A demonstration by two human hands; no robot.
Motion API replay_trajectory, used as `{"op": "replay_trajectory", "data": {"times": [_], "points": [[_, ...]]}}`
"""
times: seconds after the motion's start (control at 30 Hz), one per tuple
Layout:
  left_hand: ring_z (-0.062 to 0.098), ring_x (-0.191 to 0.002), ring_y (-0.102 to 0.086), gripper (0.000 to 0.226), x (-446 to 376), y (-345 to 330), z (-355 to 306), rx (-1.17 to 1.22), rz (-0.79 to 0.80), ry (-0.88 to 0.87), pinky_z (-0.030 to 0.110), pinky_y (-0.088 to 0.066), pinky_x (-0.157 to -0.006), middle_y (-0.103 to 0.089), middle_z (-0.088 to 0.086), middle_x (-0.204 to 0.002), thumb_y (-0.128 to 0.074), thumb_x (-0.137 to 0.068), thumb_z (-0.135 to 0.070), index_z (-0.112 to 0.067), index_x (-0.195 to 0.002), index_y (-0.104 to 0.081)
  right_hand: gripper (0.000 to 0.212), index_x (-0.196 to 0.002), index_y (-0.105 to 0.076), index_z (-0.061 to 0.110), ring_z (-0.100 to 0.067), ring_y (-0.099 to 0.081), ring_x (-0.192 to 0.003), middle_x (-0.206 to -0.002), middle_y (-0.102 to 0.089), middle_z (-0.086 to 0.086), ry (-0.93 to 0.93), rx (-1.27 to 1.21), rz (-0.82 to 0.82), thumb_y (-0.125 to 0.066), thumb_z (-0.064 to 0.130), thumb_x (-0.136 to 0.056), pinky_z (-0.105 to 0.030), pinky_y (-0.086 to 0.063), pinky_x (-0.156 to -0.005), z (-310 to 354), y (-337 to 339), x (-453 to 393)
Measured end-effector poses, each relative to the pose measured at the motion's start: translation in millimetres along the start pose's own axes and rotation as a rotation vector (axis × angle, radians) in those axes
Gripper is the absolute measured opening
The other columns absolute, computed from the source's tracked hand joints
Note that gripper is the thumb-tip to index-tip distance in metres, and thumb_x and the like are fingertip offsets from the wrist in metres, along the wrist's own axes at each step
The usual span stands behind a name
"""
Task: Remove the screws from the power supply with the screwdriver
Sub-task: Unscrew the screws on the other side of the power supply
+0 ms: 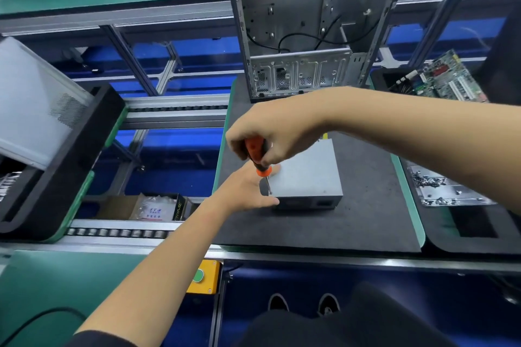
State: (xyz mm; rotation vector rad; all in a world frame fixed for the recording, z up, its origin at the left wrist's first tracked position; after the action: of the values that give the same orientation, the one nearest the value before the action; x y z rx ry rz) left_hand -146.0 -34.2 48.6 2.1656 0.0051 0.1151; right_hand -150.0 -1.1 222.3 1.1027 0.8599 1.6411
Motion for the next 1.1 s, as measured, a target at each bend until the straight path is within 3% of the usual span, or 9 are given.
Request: {"op": "replay_trajectory", "data": {"times": [0.13,0.23,0.37,0.47,0.53,0.67,0.83,0.97,1.1], "points": [[0.016,-0.132,-0.036,0.077,-1.2,-0.5,0.4,-0.001,0.006,0.011,0.019,-0.03,-0.099,-0.04,-0.001,-0.146,-0.078,-0.073,-0.039,-0.024,-0.141,-0.045,0.009,-0.08,-0.058,0.02,-0.001,-0.051,-0.064,-0.071,-0.057,0.013,-0.085,0.045,-0.089,-0.063,0.028,-0.082,-0.022,-0.039,-0.053,-7.1,-1.7,-1.4],[0.017,-0.13,-0.037,0.077,-2.0,-1.1,0.6,-0.019,0.027,0.01,0.025,-0.033,-0.101,-0.033,-0.001,-0.146,-0.077,-0.072,-0.044,-0.026,-0.14,-0.045,0.051,-0.073,-0.055,0.014,-0.021,-0.051,-0.06,-0.065,-0.056,-0.002,-0.295,0.307,-0.155,-0.038,0.056,-0.095,-0.029,-0.033,-0.048,-29.3,8.8,-1.0],[0.02,-0.128,-0.038,0.076,-2.0,0.7,-3.0,-0.06,0.019,-0.025,0.027,-0.035,-0.099,-0.031,-0.001,-0.146,-0.074,-0.071,-0.048,-0.024,-0.138,-0.045,0.013,-0.089,-0.056,0.018,-0.015,-0.06,-0.072,-0.078,-0.064,0.005,-0.179,0.124,-0.018,-0.054,0.03,-0.092,-0.029,-0.043,-0.057,-24.7,-0.7,-1.9],[0.02,-0.127,-0.038,0.076,-1.6,2.0,-5.6,-0.068,0.011,-0.046,0.026,-0.034,-0.098,-0.031,-0.002,-0.147,-0.074,-0.072,-0.047,-0.022,-0.138,-0.044,0.022,-0.099,-0.057,0.022,-0.013,-0.055,-0.08,-0.092,-0.061,0.006,-0.129,0.014,0.045,-0.065,0.017,-0.08,-0.025,-0.041,-0.06,-14.6,-3.6,4.2],[0.021,-0.127,-0.04,0.077,-3.0,1.5,-6.0,-0.096,0.025,-0.027,0.03,-0.038,-0.1,-0.033,0.0,-0.147,-0.074,-0.072,-0.047,-0.022,-0.138,-0.045,0.011,-0.09,-0.055,0.022,-0.013,-0.054,-0.074,-0.083,-0.059,0.005,-0.178,0.058,-0.013,-0.063,0.028,-0.084,-0.027,-0.037,-0.055,-18.0,-2.0,7.4],[0.024,-0.12,-0.048,0.073,-2.8,2.9,-8.3,-0.129,0.024,-0.01,0.037,-0.047,-0.095,-0.035,0.0,-0.141,-0.076,-0.071,-0.047,-0.021,-0.134,-0.05,0.036,-0.082,-0.048,0.016,-0.019,-0.045,-0.06,-0.071,-0.05,-0.004,-0.321,0.463,-0.113,-0.031,0.041,-0.102,-0.032,-0.028,-0.047,-29.7,6.7,8.8],[0.024,-0.129,-0.04,0.076,-1.7,1.9,-7.0,-0.107,0.023,-0.024,0.034,-0.04,-0.101,-0.035,0.004,-0.146,-0.076,-0.072,-0.046,-0.021,-0.138,-0.046,0.014,-0.094,-0.047,0.02,-0.014,-0.051,-0.077,-0.084,-0.057,0.006,-0.117,0.117,-0.055,-0.058,0.029,-0.092,-0.03,-0.039,-0.061,-17.0,-0.7,5.8],[0.023,-0.128,-0.04,0.076,-1.8,2.0,-5.9,-0.07,0.034,-0.015,0.032,-0.038,-0.1,-0.032,-0.002,-0.146,-0.076,-0.071,-0.047,-0.022,-0.136,-0.046,0.022,-0.091,-0.054,0.023,-0.017,-0.055,-0.085,-0.094,-0.06,0.002,-0.049,0.009,0.002,-0.067,0.011,-0.078,-0.033,-0.047,-0.069,-10.8,1.0,8.1],[0.026,-0.122,-0.048,0.074,-3.8,1.0,-5.0,-0.109,0.062,0.029,0.037,-0.045,-0.099,-0.033,-0.001,-0.145,-0.076,-0.07,-0.048,-0.022,-0.134,-0.05,0.023,-0.093,-0.053,0.02,-0.013,-0.055,-0.069,-0.076,-0.062,0.005,-0.202,0.185,-0.024,-0.053,0.043,-0.092,-0.03,-0.041,-0.054,-25.2,-0.7,9.9]]}}
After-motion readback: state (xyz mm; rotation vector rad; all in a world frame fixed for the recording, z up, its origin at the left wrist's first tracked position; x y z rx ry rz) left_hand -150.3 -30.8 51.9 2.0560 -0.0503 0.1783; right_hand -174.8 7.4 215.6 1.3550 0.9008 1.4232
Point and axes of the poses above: each hand's wrist, its own x-axis away from the middle knuckle, its own y-axis out of the back of the hand, z = x × y, the point moved 9 cm from there along -x, towards the middle knuckle
